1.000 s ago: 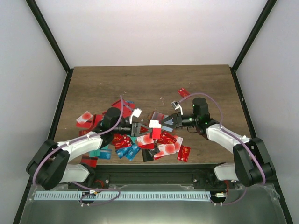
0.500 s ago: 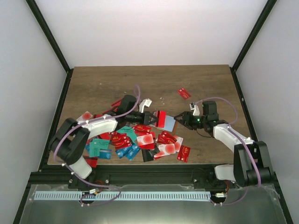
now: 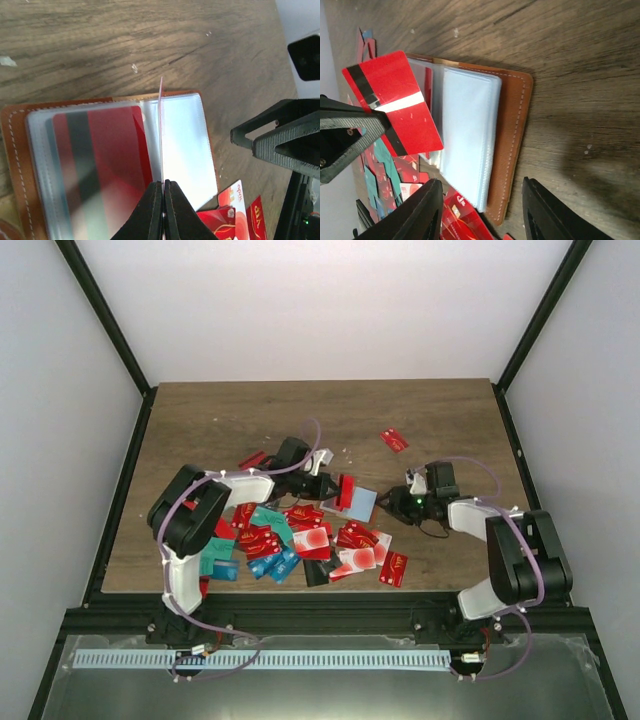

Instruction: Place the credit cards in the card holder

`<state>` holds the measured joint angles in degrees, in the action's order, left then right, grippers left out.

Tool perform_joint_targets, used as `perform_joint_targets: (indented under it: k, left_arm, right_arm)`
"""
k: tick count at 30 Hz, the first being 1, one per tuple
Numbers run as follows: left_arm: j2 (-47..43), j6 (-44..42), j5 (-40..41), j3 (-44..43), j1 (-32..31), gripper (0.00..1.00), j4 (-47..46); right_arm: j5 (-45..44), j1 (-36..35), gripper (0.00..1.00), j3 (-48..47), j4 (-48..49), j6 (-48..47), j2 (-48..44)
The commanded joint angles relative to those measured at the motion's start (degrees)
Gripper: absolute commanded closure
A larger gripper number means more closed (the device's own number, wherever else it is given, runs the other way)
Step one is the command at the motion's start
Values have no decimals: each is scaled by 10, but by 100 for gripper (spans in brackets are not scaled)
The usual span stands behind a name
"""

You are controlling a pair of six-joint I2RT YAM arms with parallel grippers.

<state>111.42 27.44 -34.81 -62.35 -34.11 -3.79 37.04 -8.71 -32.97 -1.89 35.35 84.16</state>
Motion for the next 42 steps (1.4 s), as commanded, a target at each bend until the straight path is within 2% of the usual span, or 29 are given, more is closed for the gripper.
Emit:
perform_joint_targets:
  k: [1,11,28,38,42]
  left_arm:
    - [19,-20,12,-27,7,96,10]
    - [33,-27,17,-38,12,96,19]
    - [46,25,-64,-27,11,96,-24]
    - [48,44,-54,-19,11,96,-14]
    - [49,52,-36,-22,11,96,18]
  right_arm:
    - [5,5,55,-13,30,-7,31]
    - [23,5,58,-15,54,-5,74]
    - [37,5,65,-10,84,5,113]
    - [41,5,66,-14,88,6,127]
    - [39,5,66,-16,85,6,130]
